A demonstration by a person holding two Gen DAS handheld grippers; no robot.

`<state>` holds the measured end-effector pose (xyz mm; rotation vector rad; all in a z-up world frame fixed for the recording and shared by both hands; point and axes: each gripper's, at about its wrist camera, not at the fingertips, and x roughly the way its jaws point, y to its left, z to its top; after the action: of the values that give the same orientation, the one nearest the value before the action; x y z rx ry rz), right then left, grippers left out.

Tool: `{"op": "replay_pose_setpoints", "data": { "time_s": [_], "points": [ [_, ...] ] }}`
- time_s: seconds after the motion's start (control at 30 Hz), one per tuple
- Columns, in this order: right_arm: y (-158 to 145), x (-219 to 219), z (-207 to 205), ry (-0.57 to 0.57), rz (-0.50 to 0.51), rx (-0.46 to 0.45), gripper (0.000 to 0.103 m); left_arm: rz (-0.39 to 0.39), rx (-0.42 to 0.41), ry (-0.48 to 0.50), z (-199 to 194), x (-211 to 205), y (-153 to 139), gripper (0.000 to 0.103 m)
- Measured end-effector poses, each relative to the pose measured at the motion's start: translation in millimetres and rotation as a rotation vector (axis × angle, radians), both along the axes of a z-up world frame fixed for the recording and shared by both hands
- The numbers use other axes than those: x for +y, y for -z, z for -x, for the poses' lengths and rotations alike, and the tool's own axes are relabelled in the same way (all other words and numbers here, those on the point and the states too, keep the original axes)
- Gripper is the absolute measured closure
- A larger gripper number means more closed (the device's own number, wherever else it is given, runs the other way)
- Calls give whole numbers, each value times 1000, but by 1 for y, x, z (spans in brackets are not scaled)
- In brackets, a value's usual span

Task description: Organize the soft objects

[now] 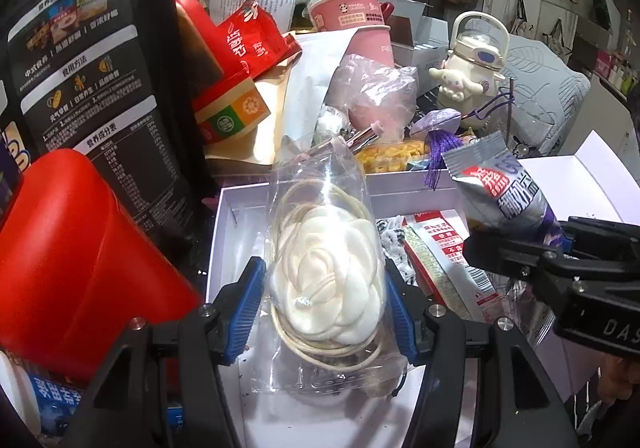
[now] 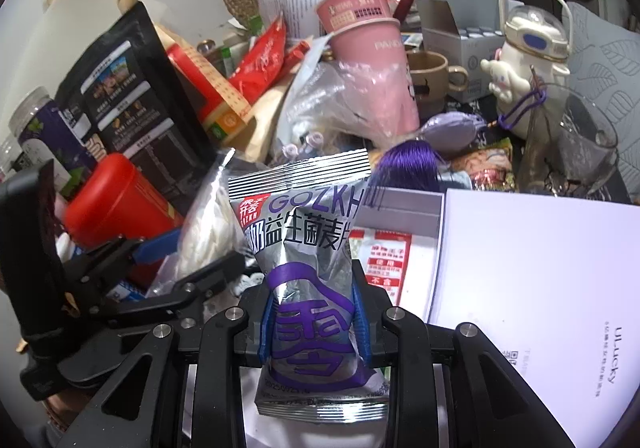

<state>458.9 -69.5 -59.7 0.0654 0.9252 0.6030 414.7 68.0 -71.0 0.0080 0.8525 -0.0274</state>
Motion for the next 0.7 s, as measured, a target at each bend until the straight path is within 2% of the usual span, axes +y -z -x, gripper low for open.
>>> {"op": "replay_pose_setpoints", "data": {
  "time_s": [0.47,0.7],
  "points": [
    [14,9,-5,19,69,7,71,20,24,-23,-6,3,10,45],
    [17,12,-8,16,95,12,70,22,47,-34,-8,5,13,42]
  ]
}}
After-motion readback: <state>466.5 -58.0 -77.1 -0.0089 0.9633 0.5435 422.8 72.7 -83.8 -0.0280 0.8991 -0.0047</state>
